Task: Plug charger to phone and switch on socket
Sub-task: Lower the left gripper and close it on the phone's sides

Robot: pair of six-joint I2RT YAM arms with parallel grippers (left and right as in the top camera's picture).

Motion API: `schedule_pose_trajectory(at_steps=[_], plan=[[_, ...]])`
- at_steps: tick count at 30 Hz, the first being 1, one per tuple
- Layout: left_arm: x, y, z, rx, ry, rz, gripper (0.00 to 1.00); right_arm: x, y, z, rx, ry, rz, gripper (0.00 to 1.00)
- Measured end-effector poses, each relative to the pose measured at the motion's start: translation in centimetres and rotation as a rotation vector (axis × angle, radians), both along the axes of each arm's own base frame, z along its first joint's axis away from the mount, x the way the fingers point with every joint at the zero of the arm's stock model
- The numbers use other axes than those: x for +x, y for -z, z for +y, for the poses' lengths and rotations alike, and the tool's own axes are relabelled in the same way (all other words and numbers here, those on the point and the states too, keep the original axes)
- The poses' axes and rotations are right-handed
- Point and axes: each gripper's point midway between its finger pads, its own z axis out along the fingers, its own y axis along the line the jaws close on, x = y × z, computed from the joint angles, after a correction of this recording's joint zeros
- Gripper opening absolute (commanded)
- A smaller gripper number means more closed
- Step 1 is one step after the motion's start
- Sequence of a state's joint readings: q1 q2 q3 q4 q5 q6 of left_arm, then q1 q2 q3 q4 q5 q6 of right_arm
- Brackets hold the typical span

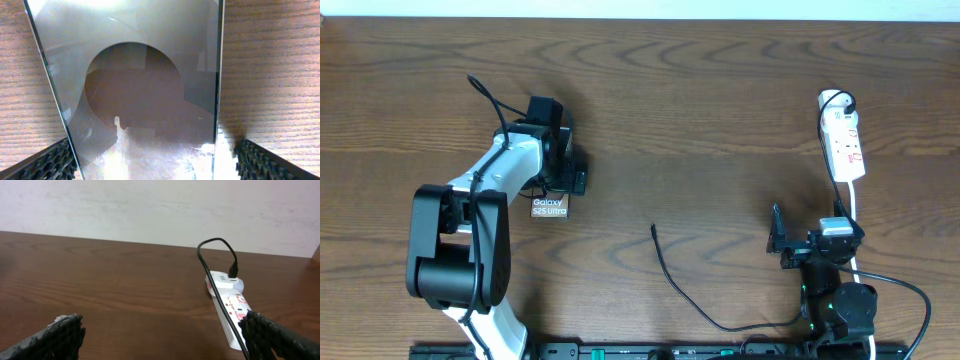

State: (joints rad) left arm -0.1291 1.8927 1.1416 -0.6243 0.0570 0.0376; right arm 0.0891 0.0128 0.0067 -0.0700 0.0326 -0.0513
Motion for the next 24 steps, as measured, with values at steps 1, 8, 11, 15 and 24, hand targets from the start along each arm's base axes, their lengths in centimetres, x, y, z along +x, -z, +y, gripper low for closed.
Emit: schedule_pose_trajectory(at_steps=[1,8,11,15,24], plan=[[0.00,0.00,0.00,0.000,0.000,0.000,0.97,0.00,0.00,0.01,0.000,0.000,0.000,0.99],[0.00,0.00,0.00,0.000,0.000,0.000,0.97,0.00,0.00,0.01,0.000,0.000,0.000,0.99],[0.00,0.00,0.00,0.000,0.000,0.000,0.96,0.00,0.01,0.01,0.000,0.000,0.000,0.99],[-0.03,0.00,0.00,0.000,0.000,0.001,0.95,0.00,0.00,0.00,0.000,0.000,0.000,0.99],[-0.11,0.01,0.01,0.001,0.000,0.005,0.89,0.00,0.00,0.00,0.000,0.000,0.000,0.99]])
